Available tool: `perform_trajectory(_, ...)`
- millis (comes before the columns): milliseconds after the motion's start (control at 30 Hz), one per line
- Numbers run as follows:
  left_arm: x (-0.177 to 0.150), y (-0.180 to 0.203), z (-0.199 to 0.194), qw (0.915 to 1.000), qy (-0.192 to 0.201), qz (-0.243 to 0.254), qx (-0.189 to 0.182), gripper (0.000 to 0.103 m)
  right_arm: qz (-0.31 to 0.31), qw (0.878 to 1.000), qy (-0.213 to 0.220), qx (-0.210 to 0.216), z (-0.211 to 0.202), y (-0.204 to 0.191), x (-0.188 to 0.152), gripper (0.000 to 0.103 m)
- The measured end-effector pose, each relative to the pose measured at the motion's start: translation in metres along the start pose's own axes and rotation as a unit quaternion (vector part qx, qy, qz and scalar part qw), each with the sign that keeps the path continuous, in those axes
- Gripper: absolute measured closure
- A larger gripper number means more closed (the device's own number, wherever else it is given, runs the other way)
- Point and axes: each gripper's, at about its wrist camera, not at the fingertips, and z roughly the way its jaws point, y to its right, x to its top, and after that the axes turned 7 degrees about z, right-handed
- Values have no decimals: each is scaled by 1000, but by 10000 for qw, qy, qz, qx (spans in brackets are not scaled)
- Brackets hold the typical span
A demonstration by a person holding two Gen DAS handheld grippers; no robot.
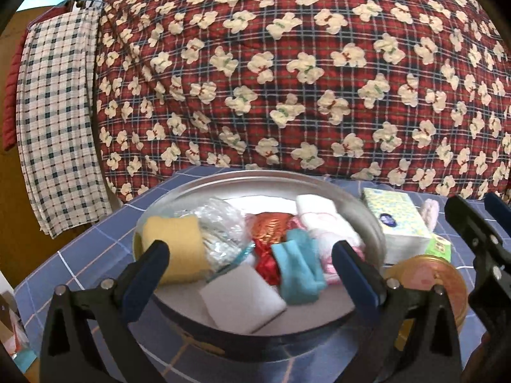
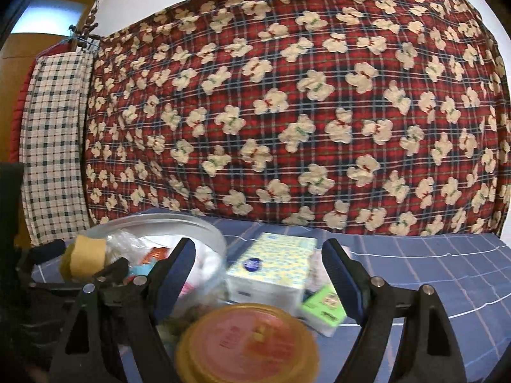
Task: Organize soft objects
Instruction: 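Withdraw both grippers from the tin toward the remaining items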
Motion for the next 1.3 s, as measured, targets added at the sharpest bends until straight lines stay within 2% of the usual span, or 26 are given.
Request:
perform_trajectory(167, 0, 16, -7, 9998, 65, 99, -173, 0, -25, 9991, -52, -426, -5, 34, 0, 20)
perform_trajectory(267, 1, 26, -12, 9992, 114, 148, -353, 0, 262, 9961, -154, -833, -5, 68, 2, 20)
perform_trajectory(467, 1, 45, -20, 9972, 191, 261, -677, 0, 766, 9897, -482, -1105, 3, 112, 3, 20)
perform_trajectory(700, 1, 77, -33, 9913, 304, 572, -1142, 0, 1402, 9789, -1154, -933, 25, 140, -2, 20)
perform_trajectory(933, 2, 92, -38, 9883, 326, 698, -1316, 0, 1692, 9548, -2426, -292, 83, 135, -20, 20)
perform_trajectory(1067, 2, 83, -33, 9891, 245, 467, -1375, 0, 1737, 9458, -2743, -96, 106, 130, -26, 20)
perform_trajectory(1167, 2, 79, -28, 9896, 135, 362, -1388, 0, 1743, 9373, -3017, -102, 121, 127, -32, 19)
perform_trajectory(1300, 1, 76, -23, 9891, 37, 278, -1443, 0, 1463, 9391, -3109, -9, 129, 116, -31, 20)
